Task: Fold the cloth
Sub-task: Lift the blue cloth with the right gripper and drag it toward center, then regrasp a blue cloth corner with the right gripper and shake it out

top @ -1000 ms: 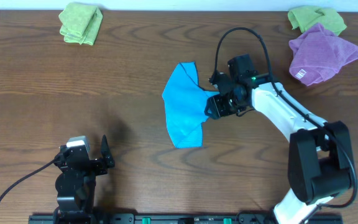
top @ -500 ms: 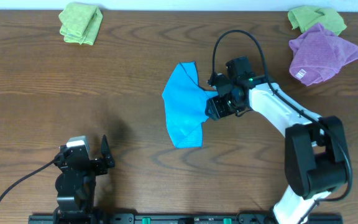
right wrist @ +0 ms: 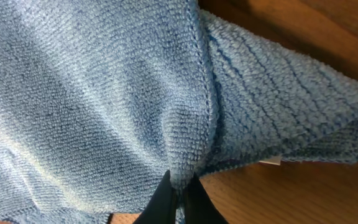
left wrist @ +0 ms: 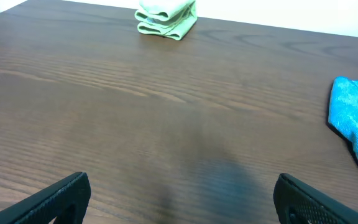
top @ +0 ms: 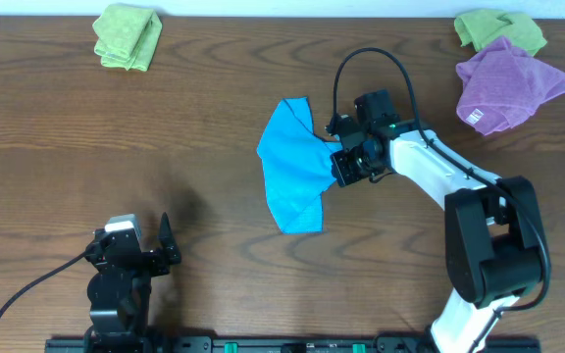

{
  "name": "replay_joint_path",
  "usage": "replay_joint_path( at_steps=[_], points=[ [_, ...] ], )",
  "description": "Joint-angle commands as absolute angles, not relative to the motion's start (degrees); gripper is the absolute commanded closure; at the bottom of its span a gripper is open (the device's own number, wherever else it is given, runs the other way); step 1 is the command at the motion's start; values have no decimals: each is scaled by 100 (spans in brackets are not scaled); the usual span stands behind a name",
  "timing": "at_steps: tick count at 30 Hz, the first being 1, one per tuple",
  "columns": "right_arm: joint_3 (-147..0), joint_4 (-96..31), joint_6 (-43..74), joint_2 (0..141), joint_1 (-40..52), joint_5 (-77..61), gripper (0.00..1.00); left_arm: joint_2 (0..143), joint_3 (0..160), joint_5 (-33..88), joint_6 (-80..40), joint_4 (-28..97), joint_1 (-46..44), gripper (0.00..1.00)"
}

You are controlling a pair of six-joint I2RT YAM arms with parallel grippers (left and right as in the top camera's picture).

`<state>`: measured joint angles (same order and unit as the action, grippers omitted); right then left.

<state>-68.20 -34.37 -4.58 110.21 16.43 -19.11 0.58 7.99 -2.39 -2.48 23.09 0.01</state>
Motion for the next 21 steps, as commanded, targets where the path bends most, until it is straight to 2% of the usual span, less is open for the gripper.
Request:
replay_joint_path(
  at_steps=[1, 7, 15, 21],
  points=[
    [-7054, -3553, -362, 11021, 1680, -1997, 99, 25, 685, -338, -148, 2331, 40, 5],
    [-7874, -4209, -368, 11013, 1588, -1730, 99, 25, 685, -340, -148, 2331, 40, 4],
    [-9478, -5330, -370, 11013, 1155, 145, 99, 25, 685, -340, -148, 2331, 40, 5],
    [-10444, -5811, -366, 11013, 639, 711, 99, 25, 685, -338, -150, 2331, 40, 5]
  ],
)
